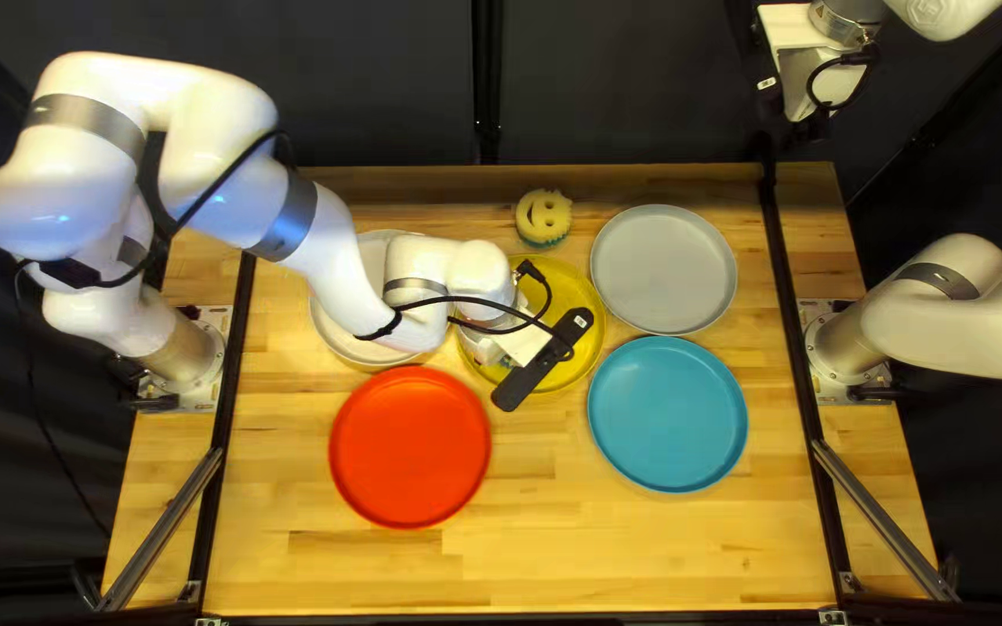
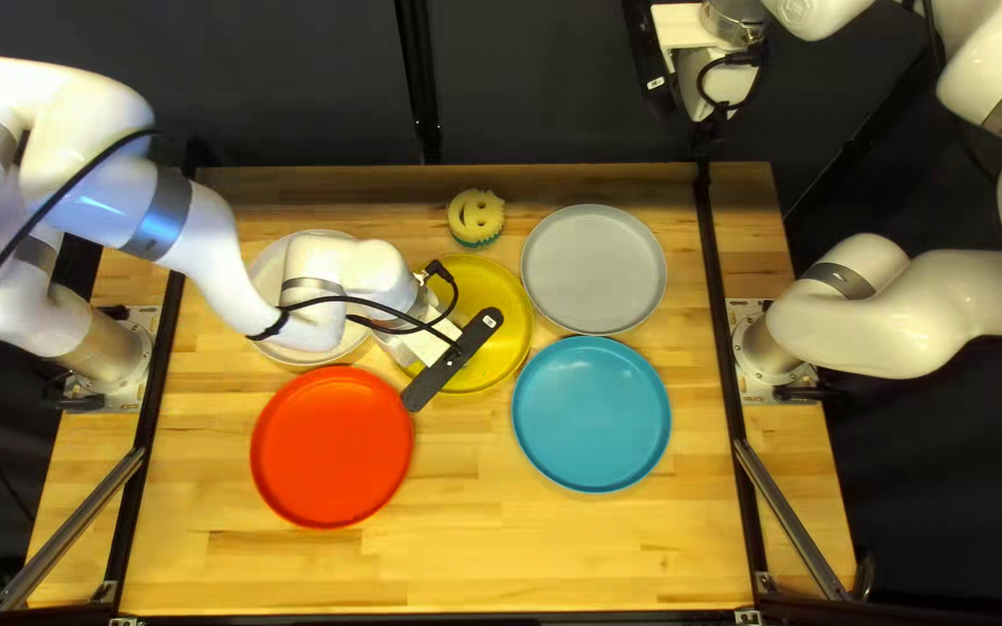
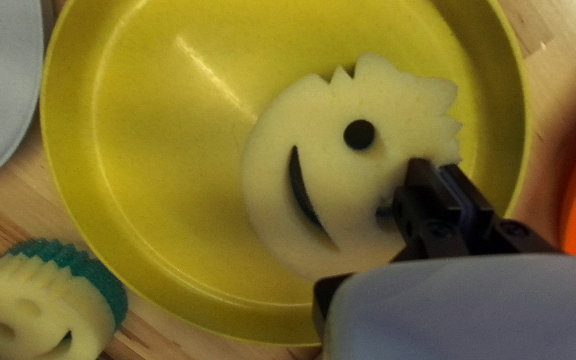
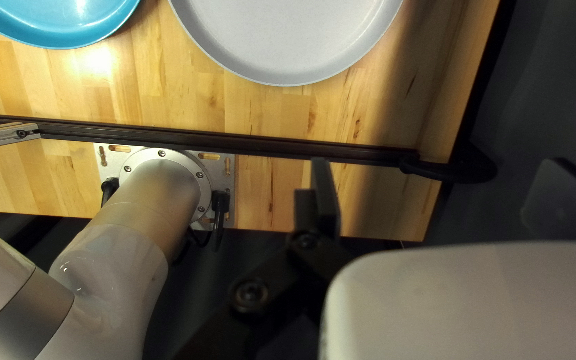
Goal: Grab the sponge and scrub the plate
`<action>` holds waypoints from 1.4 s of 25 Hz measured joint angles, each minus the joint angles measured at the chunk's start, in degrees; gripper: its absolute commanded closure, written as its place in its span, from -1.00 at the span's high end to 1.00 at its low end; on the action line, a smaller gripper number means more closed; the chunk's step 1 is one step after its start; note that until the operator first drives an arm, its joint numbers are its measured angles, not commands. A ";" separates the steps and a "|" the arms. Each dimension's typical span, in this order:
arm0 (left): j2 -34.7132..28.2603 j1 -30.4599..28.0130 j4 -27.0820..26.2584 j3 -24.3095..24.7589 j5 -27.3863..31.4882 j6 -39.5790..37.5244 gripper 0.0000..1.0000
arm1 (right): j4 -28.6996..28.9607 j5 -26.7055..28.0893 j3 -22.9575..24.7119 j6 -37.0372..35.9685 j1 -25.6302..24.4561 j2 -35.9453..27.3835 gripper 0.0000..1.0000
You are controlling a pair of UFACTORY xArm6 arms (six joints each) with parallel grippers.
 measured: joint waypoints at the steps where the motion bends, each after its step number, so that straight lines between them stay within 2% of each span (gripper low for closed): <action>1: 0.23 0.13 -0.23 -0.03 -0.13 0.20 -1.00 | 0.00 0.00 0.00 0.00 0.00 0.00 1.00; 5: 2.27 0.62 -1.16 -2.25 -0.27 1.27 -1.00 | 0.00 0.00 0.00 0.00 0.00 0.00 1.00; 15: 11.18 2.28 -2.65 -15.30 1.32 5.52 -1.00 | 0.00 0.00 0.00 0.00 0.00 0.00 1.00; 18: 12.55 2.54 -3.26 -16.71 1.41 6.88 -1.00 | 0.00 0.00 0.00 0.00 0.00 0.00 1.00; 22: 11.26 2.67 -3.77 -14.40 0.93 7.58 -1.00 | 0.00 0.00 0.00 0.00 0.00 0.00 1.00; 32: 2.60 3.03 -5.54 -0.47 -2.63 7.12 -1.00 | 0.00 0.00 0.00 0.00 0.00 0.00 1.00; 35: 1.29 3.02 -6.71 1.79 -3.58 6.90 -1.00 | 0.00 0.00 0.00 0.00 0.00 0.00 1.00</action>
